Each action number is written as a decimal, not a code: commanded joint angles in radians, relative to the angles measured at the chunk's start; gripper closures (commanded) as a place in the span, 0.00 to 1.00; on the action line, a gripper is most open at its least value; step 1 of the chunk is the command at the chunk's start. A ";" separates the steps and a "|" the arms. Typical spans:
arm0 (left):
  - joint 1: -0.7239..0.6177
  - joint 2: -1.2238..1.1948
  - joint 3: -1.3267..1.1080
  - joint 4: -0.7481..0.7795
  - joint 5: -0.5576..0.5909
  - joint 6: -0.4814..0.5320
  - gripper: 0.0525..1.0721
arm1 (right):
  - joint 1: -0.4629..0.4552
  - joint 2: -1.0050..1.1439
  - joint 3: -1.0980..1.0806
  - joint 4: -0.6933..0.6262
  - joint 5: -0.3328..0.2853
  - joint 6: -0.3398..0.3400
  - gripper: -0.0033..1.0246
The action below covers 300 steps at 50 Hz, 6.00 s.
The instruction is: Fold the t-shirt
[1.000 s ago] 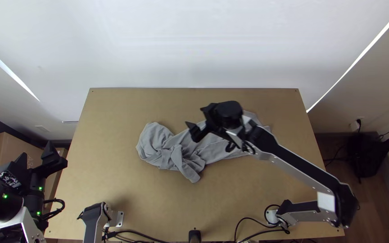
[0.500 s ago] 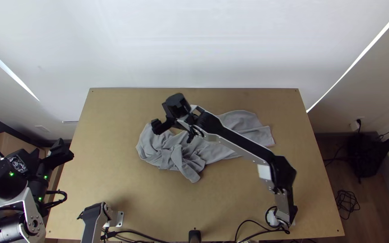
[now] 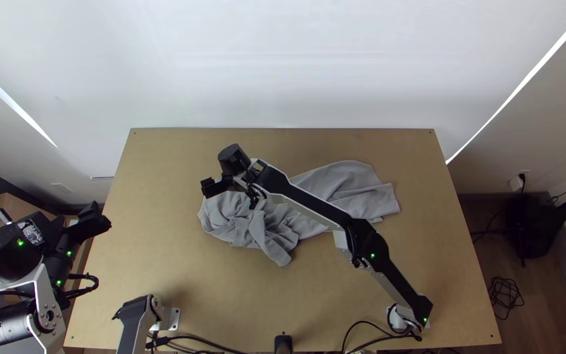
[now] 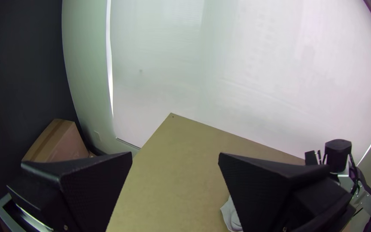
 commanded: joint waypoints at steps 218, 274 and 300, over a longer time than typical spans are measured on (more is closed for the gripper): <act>-0.584 0.562 -0.045 0.575 0.195 -0.181 0.04 | -0.818 -1.022 -0.907 0.328 -0.040 -0.377 0.04; -0.465 0.503 -0.071 0.655 0.201 -0.147 0.04 | -0.426 -0.070 0.042 -0.520 -0.220 -0.927 0.05; -0.420 0.517 -0.078 0.692 0.224 -0.140 0.04 | -0.458 0.079 0.042 -0.347 -0.189 -0.941 0.10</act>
